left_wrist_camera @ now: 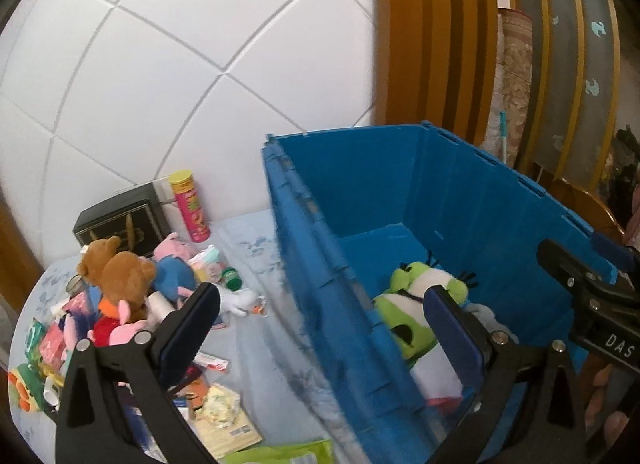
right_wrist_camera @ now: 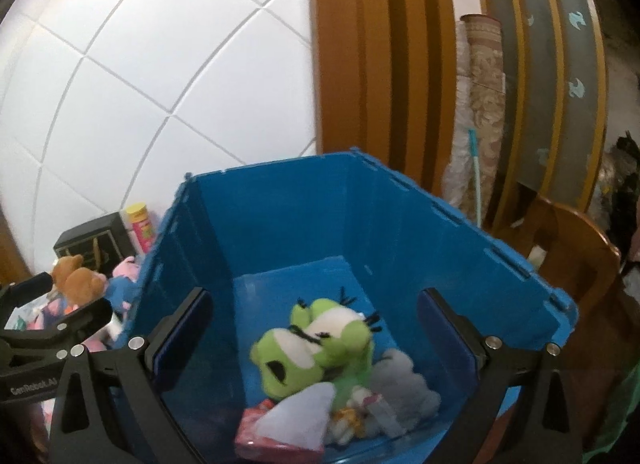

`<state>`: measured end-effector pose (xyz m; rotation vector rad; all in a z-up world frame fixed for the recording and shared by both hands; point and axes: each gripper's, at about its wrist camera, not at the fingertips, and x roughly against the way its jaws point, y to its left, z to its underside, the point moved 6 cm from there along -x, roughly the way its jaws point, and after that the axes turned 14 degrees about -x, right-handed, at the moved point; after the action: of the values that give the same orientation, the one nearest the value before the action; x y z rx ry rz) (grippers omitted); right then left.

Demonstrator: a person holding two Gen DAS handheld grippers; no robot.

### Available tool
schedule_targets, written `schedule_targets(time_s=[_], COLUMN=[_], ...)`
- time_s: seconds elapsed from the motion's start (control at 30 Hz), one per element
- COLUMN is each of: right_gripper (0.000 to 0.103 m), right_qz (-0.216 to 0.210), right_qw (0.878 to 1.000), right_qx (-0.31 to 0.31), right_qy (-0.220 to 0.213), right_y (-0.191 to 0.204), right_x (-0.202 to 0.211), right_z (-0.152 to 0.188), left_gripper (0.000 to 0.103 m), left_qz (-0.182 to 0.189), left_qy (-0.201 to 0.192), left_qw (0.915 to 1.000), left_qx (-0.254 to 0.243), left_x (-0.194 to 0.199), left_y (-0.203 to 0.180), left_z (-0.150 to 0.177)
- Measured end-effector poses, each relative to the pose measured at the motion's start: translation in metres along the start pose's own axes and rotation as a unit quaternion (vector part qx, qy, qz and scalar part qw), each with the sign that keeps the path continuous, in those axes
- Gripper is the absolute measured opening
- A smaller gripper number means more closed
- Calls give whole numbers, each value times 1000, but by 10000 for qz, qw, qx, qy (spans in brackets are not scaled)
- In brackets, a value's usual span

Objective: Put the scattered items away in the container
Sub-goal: 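Withdraw both grippers from the crate back over the table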

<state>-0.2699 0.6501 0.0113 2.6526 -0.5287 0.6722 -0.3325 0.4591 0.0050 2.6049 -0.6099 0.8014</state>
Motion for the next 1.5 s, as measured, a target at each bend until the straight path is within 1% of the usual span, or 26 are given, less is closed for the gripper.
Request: schedule_targets(time_s=[0.1, 0.23, 0.33, 0.5, 0.77, 0.93, 1.03, 1.17, 1.27, 1.4, 1.5], right_gripper=[103, 103, 103, 103, 103, 103, 103, 103, 103, 103, 103], right_qz=[-81, -209, -355, -694, -1139, -1340, -1413, -1421, -1411, -1511, -1628], right_qw=[9999, 9996, 9989, 9963, 9895, 9860, 9837, 9805, 9762, 9683, 9632], right_qx=[93, 199, 310, 496, 776, 803, 765, 775, 912, 1106, 1257], right_qy=[15, 50, 81, 140, 433, 587, 802, 1116, 1372, 1651, 1730], right_y=[21, 52, 81, 139, 240, 290, 315, 340, 358, 377, 390], right_x=[5, 14, 22, 35, 49, 56, 55, 51, 49, 51, 50], right_z=[8, 23, 37, 69, 141, 191, 225, 269, 300, 325, 336], left_gripper=[103, 103, 103, 103, 103, 103, 103, 103, 103, 103, 103], left_qz=[-96, -181, -327, -610, -980, -1173, -1272, -1362, -1395, -1478, -1627], left_qy=[2, 64, 182, 448, 844, 1094, 1288, 1514, 1662, 1734, 1788], left_qw=[9999, 9993, 9981, 9937, 9850, 9789, 9745, 9684, 9635, 9580, 9520], left_qx=[115, 328, 495, 821, 1145, 1266, 1326, 1440, 1567, 1741, 1880], left_x=[7, 17, 24, 39, 72, 93, 101, 111, 116, 124, 130], left_y=[22, 56, 85, 145, 237, 285, 312, 340, 354, 367, 376], left_z=[15, 43, 72, 130, 226, 285, 321, 365, 391, 415, 431])
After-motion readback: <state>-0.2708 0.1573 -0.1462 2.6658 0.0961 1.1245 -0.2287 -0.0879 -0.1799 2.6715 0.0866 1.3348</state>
